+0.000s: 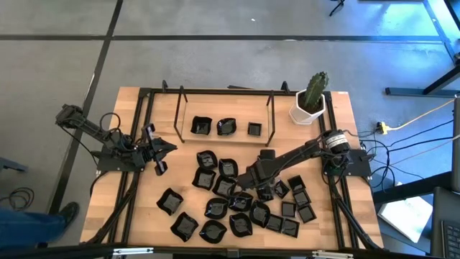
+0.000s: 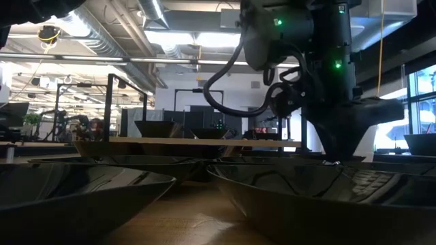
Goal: Pick & Place Mini shaped plates
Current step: Stack the leaf-shaped plate on the top of the leaf-shaped plate on the shelf
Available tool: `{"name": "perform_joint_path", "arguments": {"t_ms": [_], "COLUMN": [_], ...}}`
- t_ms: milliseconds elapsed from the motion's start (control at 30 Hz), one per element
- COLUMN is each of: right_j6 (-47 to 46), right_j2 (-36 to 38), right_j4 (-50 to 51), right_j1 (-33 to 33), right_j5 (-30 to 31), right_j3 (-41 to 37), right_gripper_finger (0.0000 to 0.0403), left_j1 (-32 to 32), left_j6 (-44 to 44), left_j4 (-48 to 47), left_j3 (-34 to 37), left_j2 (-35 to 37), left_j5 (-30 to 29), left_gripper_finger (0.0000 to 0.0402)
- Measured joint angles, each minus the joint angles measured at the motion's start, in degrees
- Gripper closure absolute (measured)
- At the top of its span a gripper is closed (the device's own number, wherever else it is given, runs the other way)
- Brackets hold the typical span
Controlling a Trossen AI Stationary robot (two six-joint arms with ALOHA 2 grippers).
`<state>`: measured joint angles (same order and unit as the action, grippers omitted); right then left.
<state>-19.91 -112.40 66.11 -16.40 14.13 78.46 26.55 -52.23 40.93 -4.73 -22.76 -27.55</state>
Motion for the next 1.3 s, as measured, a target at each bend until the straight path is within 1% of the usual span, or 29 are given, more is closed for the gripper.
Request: {"name": "perform_joint_path", "arguments": {"t_ms": [67,333,533,667,767,833,967,1033,1100,1133,1200,1267,1300], "right_j6": [-1.27,-2.32,-5.37,-5.73,-4.49,-2.57,4.63,11.89,21.46,27.59,38.63,44.62,45.82], "right_j2": [0.0,0.0,-0.02,-0.02,-0.02,-0.02,-0.04,-0.04,-0.04,-0.04,-0.04,-0.07,-0.07], "right_j4": [-0.03,1.55,9.38,13.39,14.63,14.87,15.03,15.12,15.14,15.19,15.13,14.52,14.17], "right_j1": [0.0,-0.12,-1.35,-3.8,-6.1,-7.73,-10.67,-11.35,-10.85,-9.95,-7.18,-3.45,-1.45], "right_j5": [1.37,1.46,1.79,4.39,8.53,13.48,29.03,36.8,42.38,43.28,41.79,39.3,37.71], "right_j3": [0.0,0.19,4.35,9.2,13.46,16.57,22.96,25.55,27.59,28.5,30.02,31.43,32.12], "right_gripper_finger": [0.0299,0.0392,0.0393,0.0398,0.0398,0.04,0.04,0.0401,0.0401,0.0401,0.0401,0.0401,0.0401], "left_j1": [0.0,0.0,-0.02,-0.01,-0.02,0.0,0.0,-0.02,0.0,-0.01,-0.01,0.0,0.0], "left_j6": [0.0,0.0,0.0,0.03,0.98,1.63,2.14,2.31,3.04,3.22,3.2,3.2,3.19], "left_j4": [0.0,0.02,0.02,0.02,0.02,0.02,0.02,0.02,0.02,0.02,0.02,0.02,0.02], "left_j3": [0.0,0.0,0.0,0.0,0.0,0.0,0.0,0.0,0.0,0.0,0.0,0.0,0.0], "left_j2": [0.01,0.01,0.02,0.0,0.02,0.0,0.0,0.0,0.0,0.0,0.0,0.0,0.0], "left_j5": [0.02,0.02,0.2,0.2,0.2,0.2,0.21,0.22,0.22,0.22,0.21,0.21,0.2], "left_gripper_finger": [0.0399,0.0397,0.0397,0.0397,0.0399,0.0398,0.0396,0.0398,0.0399,0.0399,0.0397,0.0396,0.0395]}}
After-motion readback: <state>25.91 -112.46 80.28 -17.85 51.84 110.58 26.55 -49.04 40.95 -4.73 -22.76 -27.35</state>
